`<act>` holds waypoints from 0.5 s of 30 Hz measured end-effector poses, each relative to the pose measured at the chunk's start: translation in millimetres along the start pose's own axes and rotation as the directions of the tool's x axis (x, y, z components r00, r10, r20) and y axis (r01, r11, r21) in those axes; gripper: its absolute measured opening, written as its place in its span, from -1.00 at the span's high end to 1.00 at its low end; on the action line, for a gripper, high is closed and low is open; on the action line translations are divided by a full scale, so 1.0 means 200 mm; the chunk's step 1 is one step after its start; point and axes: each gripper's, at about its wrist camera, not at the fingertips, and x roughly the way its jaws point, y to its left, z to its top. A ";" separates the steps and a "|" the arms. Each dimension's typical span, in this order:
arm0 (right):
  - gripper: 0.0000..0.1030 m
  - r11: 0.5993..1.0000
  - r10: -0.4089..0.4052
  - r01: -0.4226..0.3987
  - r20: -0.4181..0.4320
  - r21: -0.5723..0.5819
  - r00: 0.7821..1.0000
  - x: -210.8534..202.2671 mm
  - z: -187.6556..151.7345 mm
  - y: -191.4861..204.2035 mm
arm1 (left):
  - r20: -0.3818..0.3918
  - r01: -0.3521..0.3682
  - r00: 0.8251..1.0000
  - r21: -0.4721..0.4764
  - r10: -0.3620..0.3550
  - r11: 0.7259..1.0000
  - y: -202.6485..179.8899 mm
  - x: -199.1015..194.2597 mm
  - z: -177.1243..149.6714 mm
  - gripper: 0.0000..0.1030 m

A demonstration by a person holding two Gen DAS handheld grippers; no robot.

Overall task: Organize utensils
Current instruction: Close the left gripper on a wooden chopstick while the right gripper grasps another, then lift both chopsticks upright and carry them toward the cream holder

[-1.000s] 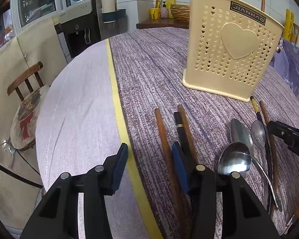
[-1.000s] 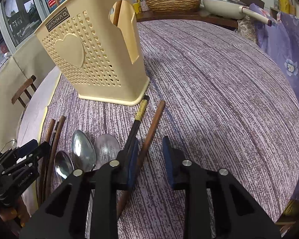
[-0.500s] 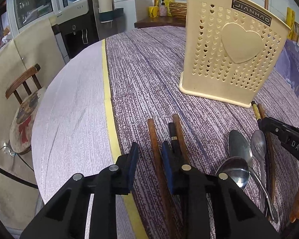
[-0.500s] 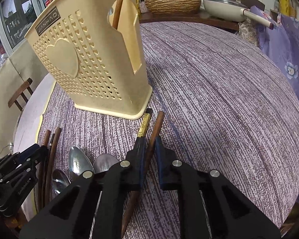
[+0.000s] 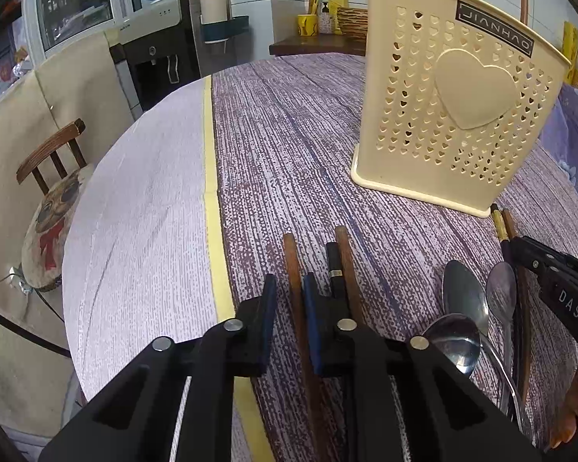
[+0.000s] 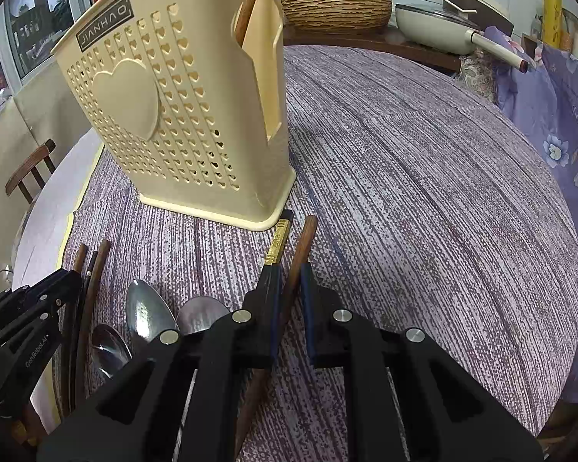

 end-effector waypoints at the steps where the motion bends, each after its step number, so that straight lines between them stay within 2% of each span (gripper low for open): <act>1: 0.78 1.000 0.001 -0.001 0.000 0.002 1.000 0.00 0.00 0.00 | 0.000 -0.001 1.000 -0.001 0.001 1.000 0.00 0.00 0.00 0.82; 6: 0.79 0.999 0.023 -0.023 -0.002 0.028 1.000 0.00 0.01 -0.02 | -0.006 0.010 1.000 -0.010 -0.010 1.000 0.01 0.01 0.02 0.83; 15: 0.81 0.983 0.134 -0.133 -0.001 0.130 0.991 0.04 0.05 -0.12 | -0.014 0.033 0.999 -0.029 -0.033 0.999 0.04 0.03 0.05 0.85</act>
